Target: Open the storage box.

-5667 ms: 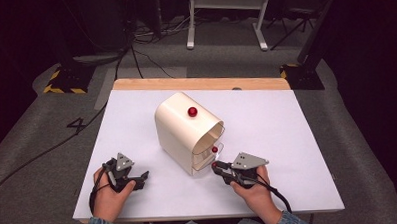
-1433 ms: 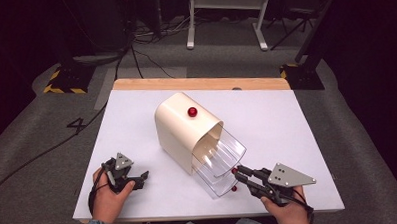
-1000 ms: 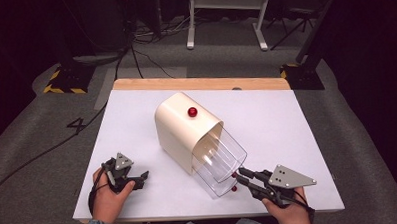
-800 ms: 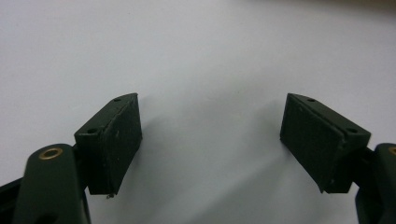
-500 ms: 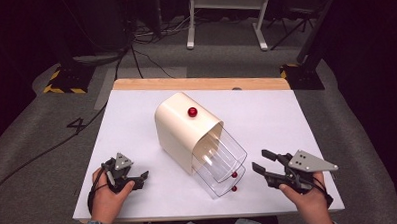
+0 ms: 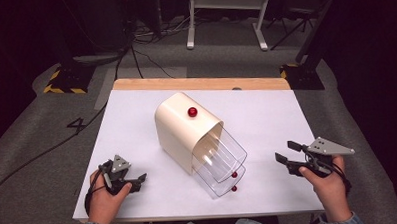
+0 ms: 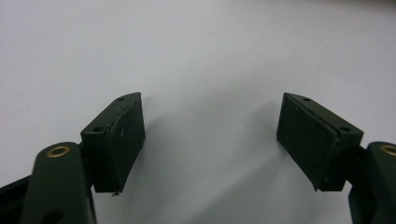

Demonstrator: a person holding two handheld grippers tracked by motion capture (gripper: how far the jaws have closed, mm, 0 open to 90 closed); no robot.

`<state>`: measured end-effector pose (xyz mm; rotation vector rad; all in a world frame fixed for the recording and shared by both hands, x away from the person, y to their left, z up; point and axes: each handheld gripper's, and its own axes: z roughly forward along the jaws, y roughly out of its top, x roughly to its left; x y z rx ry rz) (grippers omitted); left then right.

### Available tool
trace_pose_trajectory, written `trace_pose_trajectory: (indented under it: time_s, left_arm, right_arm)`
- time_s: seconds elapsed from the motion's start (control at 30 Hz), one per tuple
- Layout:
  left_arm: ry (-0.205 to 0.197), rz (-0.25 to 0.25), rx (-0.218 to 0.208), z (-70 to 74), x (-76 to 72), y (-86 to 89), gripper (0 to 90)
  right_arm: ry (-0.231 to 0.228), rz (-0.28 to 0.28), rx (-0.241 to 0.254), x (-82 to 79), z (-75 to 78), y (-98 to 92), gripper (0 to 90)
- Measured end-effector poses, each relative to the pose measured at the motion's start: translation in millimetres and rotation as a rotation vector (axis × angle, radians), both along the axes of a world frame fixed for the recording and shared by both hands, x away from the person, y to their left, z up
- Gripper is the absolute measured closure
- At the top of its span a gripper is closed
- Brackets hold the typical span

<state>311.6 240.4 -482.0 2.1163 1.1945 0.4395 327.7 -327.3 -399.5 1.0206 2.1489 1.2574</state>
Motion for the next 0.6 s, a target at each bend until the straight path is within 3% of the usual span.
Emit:
trace_pose_trajectory:
  time_s: [0.33,0.6]
  left_arm:
    - [-0.001,0.0,0.0,-0.2,-0.1,0.0,23.7]
    - [0.0,0.0,0.0,-0.2,0.0,0.1,23.7]
  right_arm:
    - [0.157,-0.035,-0.129,14.4,-22.0,-29.9,24.1]
    - [0.189,-0.068,-0.169,23.4,-49.8,-42.7,18.7]
